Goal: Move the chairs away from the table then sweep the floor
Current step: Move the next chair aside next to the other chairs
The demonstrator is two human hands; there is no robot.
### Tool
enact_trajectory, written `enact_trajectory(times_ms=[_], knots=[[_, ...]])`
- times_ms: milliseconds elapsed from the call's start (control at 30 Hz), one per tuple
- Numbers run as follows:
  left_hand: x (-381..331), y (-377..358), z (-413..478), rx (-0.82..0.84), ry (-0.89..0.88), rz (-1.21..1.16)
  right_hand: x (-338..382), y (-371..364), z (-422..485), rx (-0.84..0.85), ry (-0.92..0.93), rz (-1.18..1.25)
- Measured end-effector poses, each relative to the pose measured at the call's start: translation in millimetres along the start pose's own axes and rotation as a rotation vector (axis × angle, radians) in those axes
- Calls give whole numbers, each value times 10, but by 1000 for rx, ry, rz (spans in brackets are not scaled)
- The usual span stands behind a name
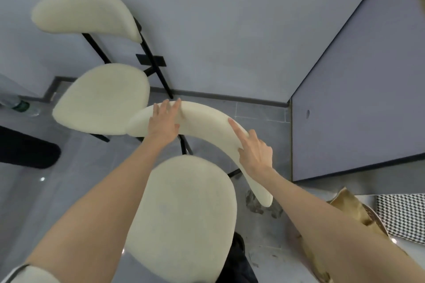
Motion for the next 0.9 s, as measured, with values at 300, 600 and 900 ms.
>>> enact_trajectory(times_ms=[300,600,900], knots=[[-13,200,630,-6,61,86,-56,333,1030,-3,65,-100],[113,243,1144,88,-7,-64,254,281,1548,-145,-47,-369],[80,461,1744,43,-102,-77,502,359,2081,-185,-117,-258]])
Point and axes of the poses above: each hand's wrist, its own z-axis towards the middle knuckle, its own y-axis out of the back of the hand, x = y × z, the point moved 5 cm from there along z, towards the middle knuckle, and after that the axes turned 14 degrees about z, right-handed, at the moved point
